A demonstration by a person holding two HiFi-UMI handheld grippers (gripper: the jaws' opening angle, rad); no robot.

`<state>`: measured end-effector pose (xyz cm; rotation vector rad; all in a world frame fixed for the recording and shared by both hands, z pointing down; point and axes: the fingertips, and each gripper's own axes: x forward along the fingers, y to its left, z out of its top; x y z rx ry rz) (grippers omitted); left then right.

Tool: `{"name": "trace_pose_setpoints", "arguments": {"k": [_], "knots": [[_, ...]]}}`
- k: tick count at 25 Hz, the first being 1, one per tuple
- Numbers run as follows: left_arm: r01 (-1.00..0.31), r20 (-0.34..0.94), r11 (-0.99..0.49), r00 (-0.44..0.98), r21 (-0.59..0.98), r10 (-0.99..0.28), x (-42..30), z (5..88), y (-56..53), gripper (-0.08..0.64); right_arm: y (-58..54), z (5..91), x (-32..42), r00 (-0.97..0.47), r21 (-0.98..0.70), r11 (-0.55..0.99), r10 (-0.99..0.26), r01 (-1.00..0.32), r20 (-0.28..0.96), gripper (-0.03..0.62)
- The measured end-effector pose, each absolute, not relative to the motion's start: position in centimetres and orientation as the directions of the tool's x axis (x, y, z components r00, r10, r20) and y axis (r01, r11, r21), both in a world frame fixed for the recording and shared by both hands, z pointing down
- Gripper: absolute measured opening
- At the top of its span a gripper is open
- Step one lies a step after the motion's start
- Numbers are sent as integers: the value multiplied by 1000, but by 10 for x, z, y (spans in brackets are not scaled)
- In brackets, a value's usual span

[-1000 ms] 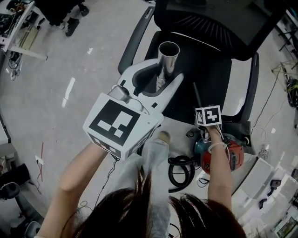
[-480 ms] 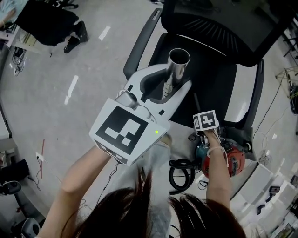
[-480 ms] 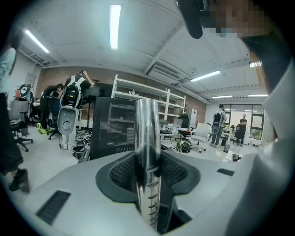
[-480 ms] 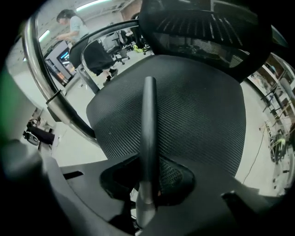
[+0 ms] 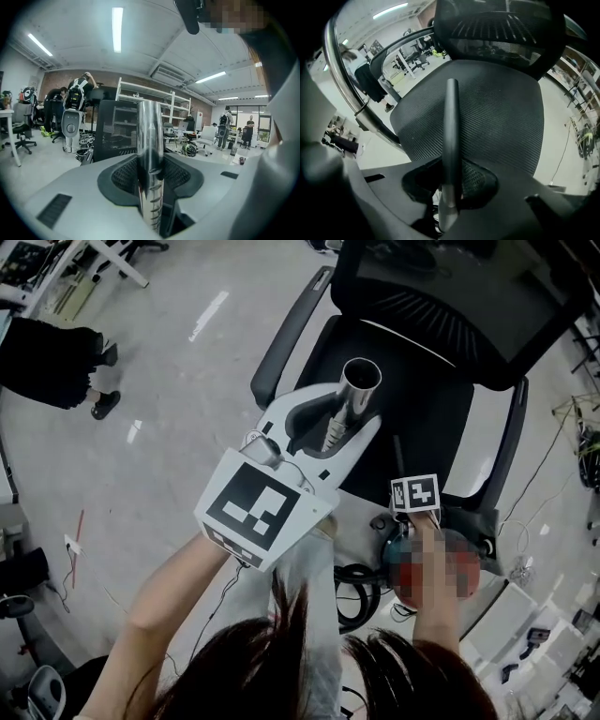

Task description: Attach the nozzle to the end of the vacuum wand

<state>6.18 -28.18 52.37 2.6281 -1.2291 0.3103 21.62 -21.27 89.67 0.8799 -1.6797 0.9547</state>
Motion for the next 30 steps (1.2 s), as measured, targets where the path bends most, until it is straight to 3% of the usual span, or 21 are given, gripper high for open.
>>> {"name": "trace_pose_setpoints", "arguments": {"k": [18,24,30], "knots": [[-704,282,-695,703,147,-653,67,520,-267,152,-207,823,208,-296,-227,255,-274,-940,915,103],[-683,295,-714,721,152,-627,67,517,-264,152,-218,780,202,-312,-256,193,-376,-947,872,103],[-673,302,-724,729,151,-615,68,514,-259,152,-220,747,189,-346,-285,201,-436,-937,831,103]]}}
